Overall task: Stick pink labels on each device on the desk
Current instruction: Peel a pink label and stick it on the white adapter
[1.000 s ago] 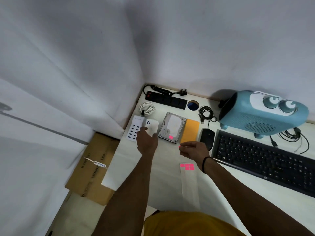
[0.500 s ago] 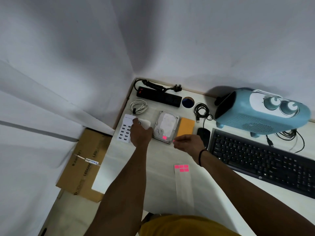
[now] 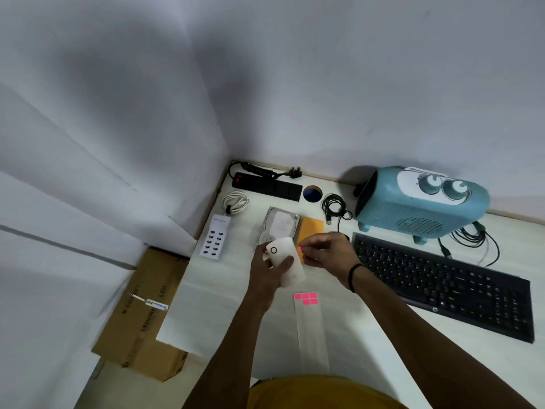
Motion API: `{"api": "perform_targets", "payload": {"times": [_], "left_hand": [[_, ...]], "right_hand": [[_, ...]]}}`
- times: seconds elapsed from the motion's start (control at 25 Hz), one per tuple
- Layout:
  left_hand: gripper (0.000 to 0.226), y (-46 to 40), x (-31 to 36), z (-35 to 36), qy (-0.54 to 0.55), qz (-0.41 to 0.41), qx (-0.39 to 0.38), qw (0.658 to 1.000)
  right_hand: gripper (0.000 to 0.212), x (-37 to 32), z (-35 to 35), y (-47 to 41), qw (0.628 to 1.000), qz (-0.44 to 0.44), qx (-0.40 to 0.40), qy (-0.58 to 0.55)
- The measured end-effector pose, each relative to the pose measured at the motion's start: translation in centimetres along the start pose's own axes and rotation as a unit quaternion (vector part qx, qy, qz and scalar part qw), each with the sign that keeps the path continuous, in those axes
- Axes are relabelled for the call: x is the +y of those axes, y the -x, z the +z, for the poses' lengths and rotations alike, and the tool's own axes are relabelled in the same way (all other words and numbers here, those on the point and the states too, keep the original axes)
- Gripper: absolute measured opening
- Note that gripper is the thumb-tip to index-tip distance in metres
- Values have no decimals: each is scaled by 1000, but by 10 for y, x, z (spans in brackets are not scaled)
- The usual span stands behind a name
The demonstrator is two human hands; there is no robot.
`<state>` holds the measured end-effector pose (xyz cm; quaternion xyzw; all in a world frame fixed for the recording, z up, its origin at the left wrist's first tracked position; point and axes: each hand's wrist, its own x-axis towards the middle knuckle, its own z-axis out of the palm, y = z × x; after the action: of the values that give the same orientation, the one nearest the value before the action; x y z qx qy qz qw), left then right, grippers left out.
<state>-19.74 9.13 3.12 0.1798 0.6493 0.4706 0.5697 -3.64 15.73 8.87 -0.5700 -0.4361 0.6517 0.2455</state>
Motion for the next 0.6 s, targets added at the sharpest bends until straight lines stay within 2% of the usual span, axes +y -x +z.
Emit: {"api": "perform_targets", "payload": {"times": [0.24, 0.4, 0.6], "left_hand": [[58, 30, 10, 26, -122, 97, -55, 986], [59, 48, 14, 33, -142, 111, -54, 982], [61, 59, 14, 34, -138, 107, -48, 983]], "right_hand": [[15, -3, -4, 34, 986, -94, 80, 108], [39, -9, -14, 49, 970, -108, 127, 178], [43, -12, -19, 57, 964, -115, 144, 194]]}}
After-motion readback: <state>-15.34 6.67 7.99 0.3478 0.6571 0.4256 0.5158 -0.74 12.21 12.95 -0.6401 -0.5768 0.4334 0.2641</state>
